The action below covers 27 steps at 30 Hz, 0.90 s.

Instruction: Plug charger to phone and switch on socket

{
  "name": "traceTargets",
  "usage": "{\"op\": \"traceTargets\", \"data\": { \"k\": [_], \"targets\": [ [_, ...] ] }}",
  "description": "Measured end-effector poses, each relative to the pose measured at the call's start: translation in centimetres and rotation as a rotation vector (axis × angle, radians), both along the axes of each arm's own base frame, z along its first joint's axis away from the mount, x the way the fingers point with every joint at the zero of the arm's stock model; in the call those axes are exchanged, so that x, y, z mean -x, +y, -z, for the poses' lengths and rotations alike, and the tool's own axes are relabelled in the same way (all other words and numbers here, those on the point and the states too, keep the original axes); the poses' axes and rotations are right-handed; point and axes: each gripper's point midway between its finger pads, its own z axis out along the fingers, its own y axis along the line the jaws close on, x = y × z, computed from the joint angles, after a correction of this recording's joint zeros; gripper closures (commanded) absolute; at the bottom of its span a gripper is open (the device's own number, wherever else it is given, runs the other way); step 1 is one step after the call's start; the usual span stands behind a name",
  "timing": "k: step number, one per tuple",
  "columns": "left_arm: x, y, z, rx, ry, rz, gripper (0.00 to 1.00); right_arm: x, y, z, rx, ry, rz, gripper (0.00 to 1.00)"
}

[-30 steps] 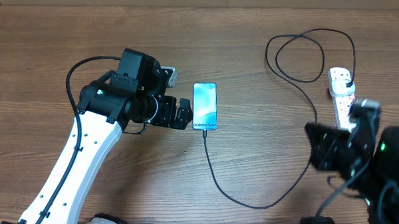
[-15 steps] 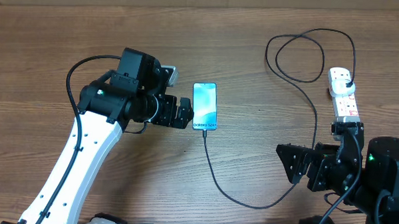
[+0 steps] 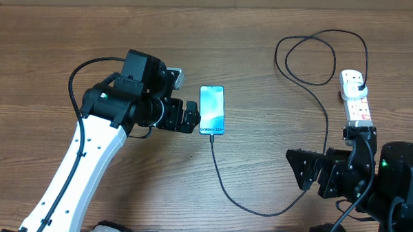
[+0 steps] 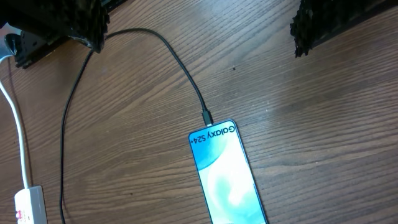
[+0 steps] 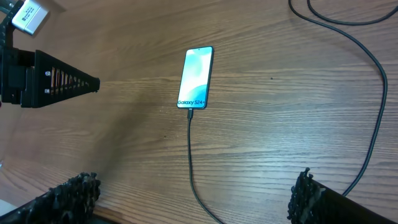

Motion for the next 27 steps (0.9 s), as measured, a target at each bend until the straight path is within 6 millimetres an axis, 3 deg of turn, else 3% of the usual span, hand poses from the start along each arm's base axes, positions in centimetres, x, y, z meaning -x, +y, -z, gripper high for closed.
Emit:
{"op": "traceTargets", "data": {
  "k": [12,22,27],
  "targets": [
    [0.0,0.0,0.0,-0.001,0.001,0.0,0.0,0.0,0.0,0.0,0.001,0.0,0.001,0.0],
    [-0.4,1.3,0.4,-0.075,-0.019,-0.034,0.0,0.0,0.0,0.0,0.001,0.0,0.001,0.0],
    [-0.2,1.8,-1.8,-0.068,-0.108,-0.049,0.0,0.0,0.0,0.0,0.001,0.0,0.001,0.0]
  ]
}}
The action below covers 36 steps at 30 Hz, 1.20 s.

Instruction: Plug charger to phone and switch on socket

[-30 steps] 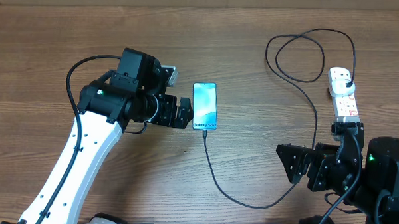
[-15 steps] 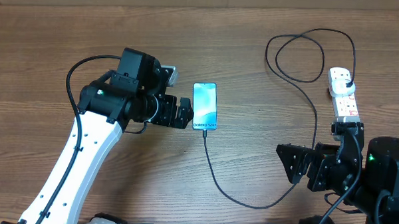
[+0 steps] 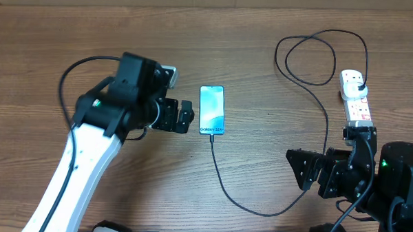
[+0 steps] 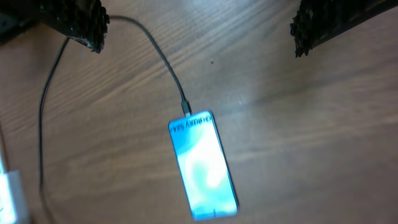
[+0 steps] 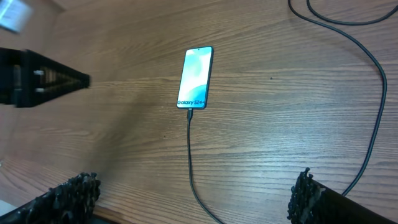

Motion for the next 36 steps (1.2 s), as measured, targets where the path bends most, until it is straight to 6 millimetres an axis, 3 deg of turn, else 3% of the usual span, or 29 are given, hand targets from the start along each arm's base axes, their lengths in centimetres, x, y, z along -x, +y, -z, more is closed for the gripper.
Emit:
{"op": "traceTargets", "data": {
  "k": [7,11,14,18,24,30,36],
  "targets": [
    [1.9,3.7,-8.6,0.063,-0.329,-0.105,0.0,0.0,0.0,0.0,0.0,0.001,0.001,0.0],
    [3.3,6.9,-11.2,0.074,-0.486,-0.209,0.0,0.0,0.0,0.0,0.0,0.001,0.0,0.0],
    [4.7,8.7,-10.6,0.063,-0.523,-0.272,0.0,0.0,0.0,0.0,0.0,0.001,0.0,0.0],
    [5.8,9.8,-7.9,0.044,-0.496,-0.317,0.0,0.0,0.0,0.0,0.001,0.002,0.0,0.0],
    [5.1,9.8,-4.2,0.037,-0.441,-0.315,0.0,0.0,0.0,0.0,0.001,0.003,0.001,0.0],
    [3.7,8.8,-2.9,0.086,-0.476,-0.277,0.0,0.1,0.0,0.1,0.001,0.004,0.0,0.0],
    [4.5,8.5,-1.6,0.113,-0.549,-0.26,0.0,0.1,0.0,0.1,0.001,0.004,0.001,0.0]
  ]
}}
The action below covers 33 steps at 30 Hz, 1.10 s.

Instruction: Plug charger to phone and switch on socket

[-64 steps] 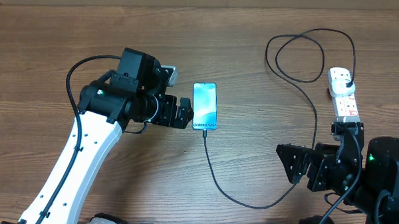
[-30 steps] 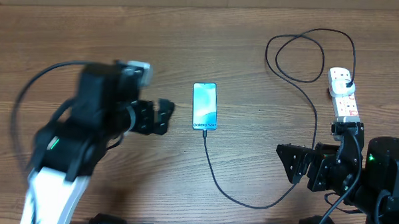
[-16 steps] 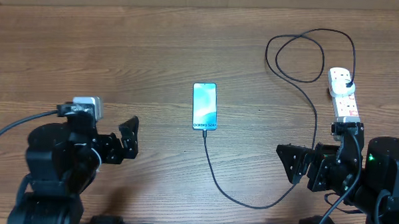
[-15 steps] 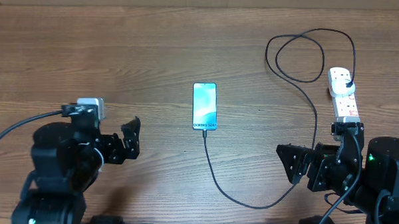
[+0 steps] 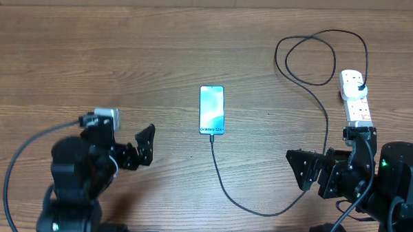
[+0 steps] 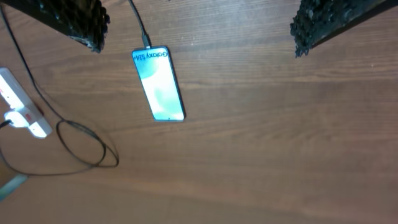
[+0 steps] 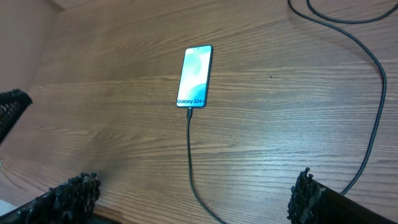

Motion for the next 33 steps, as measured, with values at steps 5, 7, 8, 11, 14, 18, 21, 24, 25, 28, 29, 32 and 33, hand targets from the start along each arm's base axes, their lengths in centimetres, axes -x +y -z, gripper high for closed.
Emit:
{"op": "traceTargets", "data": {
  "k": [5,7,8,11,14,18,21,24,25,28,29,32,33],
  "targets": [
    [1.1,0.0,0.7,0.002,-0.127,-0.001,0.0,0.0,0.0,0.0,0.0,0.001,0.0,0.0],
    [1.3,0.0,1.2,0.009,-0.173,-0.004,0.0,0.0,0.0,0.0,0.0,0.0,0.0,0.0],
    [1.5,0.1,1.4,0.016,-0.185,-0.01,0.0,0.0,0.0,0.0,0.0,0.001,0.0,0.0],
    [1.6,0.4,2.6,0.057,-0.218,-0.047,0.0,0.0,0.0,0.0,0.0,0.001,0.0,0.0],
    [1.6,0.7,3.4,0.094,-0.252,-0.076,0.0,0.0,0.0,0.0,0.0,0.0,-0.001,0.0],
    [1.4,0.8,3.9,0.12,-0.31,-0.093,0.0,0.0,0.0,0.0,0.0,0.0,0.0,0.0],
    [1.3,1.0,4.1,0.132,-0.362,-0.1,0.0,0.0,0.0,0.0,0.0,0.001,0.0,0.0],
    [1.1,1.0,3.9,0.146,-0.44,-0.098,0.0,0.0,0.0,0.0,0.0,0.001,0.0,0.0],
    [0.9,1.0,3.9,0.149,-0.46,-0.099,0.0,0.0,0.0,0.0,0.0,0.001,0.0,0.0],
    [0.6,1.1,3.9,0.16,-0.505,-0.102,0.0,0.0,0.0,0.0,0.0,0.0,-0.001,0.0],
    [0.5,1.1,3.9,0.165,-0.517,-0.103,0.0,0.0,0.0,0.0,0.0,0.001,0.0,0.0],
    [0.4,1.4,3.8,0.168,-0.535,-0.12,0.0,0.0,0.0,0.0,0.0,0.0,0.0,0.0],
    [0.3,1.5,3.6,0.168,-0.546,-0.128,0.0,0.0,0.0,0.0,0.0,0.001,0.0,0.0]
  ]
}}
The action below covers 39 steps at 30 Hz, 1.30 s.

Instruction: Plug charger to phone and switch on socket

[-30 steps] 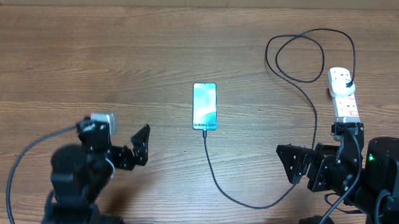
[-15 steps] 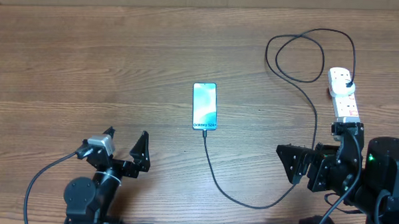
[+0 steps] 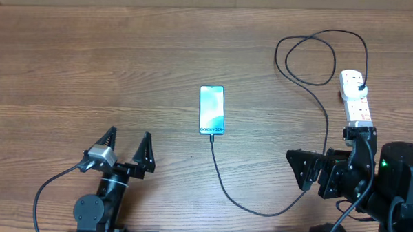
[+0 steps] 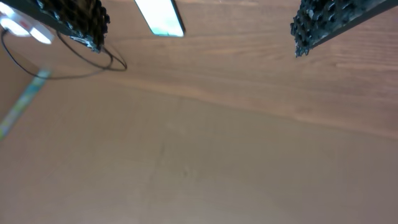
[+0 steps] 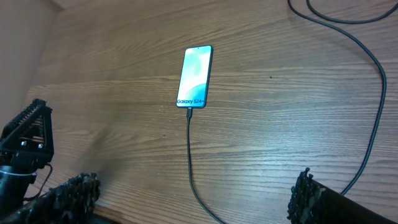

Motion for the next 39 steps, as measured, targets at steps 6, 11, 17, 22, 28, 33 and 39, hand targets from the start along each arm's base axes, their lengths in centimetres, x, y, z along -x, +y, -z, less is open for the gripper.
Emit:
{"op": "traceTargets", "data": {
  "k": [6,11,17,22,28,33,39],
  "targets": [
    [-0.1,1.4,-1.0,0.011,-0.042,-0.08,0.0,0.0,0.0,0.0,0.0,0.0,-0.001,0.0],
    [-0.4,2.7,2.1,0.007,0.085,-0.157,0.0,0.0,0.0,0.0,0.0,-0.001,-0.001,0.0],
    [-0.4,3.4,4.1,-0.004,0.165,-0.197,0.0,0.0,0.0,0.0,0.0,0.0,0.0,0.0],
    [-0.4,3.5,4.2,-0.025,0.164,-0.206,0.0,0.0,0.0,0.0,0.0,0.0,0.0,0.0],
    [-0.4,3.5,4.2,-0.064,0.16,-0.207,0.0,0.0,0.0,0.0,0.0,0.0,0.0,0.0],
    [-0.4,3.6,4.2,-0.078,0.159,-0.209,0.0,0.0,0.0,0.0,0.001,0.0,0.0,0.0],
    [-0.4,3.6,4.2,-0.08,0.159,-0.21,0.0,0.0,0.0,0.0,0.0,0.0,0.0,0.0]
  ]
}}
